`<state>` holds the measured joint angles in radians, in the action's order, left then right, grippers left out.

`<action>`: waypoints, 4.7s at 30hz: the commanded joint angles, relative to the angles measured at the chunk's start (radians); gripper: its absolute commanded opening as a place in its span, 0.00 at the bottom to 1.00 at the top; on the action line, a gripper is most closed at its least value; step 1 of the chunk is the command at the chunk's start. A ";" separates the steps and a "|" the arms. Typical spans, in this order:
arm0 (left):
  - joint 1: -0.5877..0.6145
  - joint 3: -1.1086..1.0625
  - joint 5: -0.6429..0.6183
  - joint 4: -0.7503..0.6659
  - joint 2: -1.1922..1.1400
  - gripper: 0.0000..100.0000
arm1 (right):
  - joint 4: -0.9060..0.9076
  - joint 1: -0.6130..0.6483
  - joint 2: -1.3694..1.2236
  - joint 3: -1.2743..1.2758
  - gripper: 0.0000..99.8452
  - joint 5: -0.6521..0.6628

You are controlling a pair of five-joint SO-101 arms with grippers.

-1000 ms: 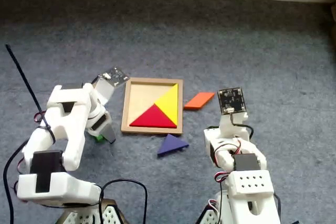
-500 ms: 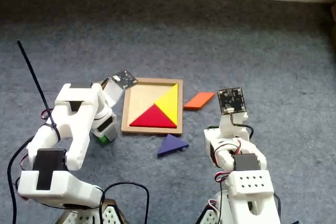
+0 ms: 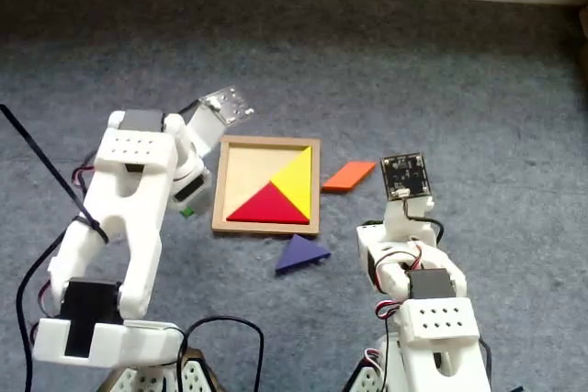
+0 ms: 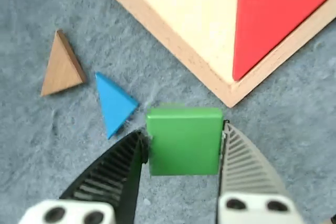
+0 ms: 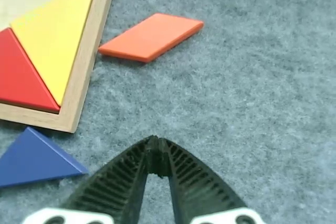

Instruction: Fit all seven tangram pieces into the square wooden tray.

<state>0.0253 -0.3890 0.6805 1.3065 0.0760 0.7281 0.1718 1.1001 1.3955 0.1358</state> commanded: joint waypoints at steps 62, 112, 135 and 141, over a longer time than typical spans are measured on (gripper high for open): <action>-0.239 1.144 -0.353 0.388 -0.857 0.31 | -0.024 -0.010 0.016 -0.008 0.01 0.014; -0.236 1.366 -0.423 0.454 -0.943 0.04 | -0.024 -0.008 0.016 -0.008 0.01 0.014; -0.251 1.145 -0.502 0.456 -0.840 0.00 | -0.024 -0.008 0.016 -0.008 0.01 0.014; -0.252 0.955 -0.503 0.445 -0.674 0.00 | -0.024 -0.008 0.016 -0.010 0.01 0.014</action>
<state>-0.2033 0.6206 0.1895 1.7484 -0.7096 0.7281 0.1718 1.1001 1.3955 0.1358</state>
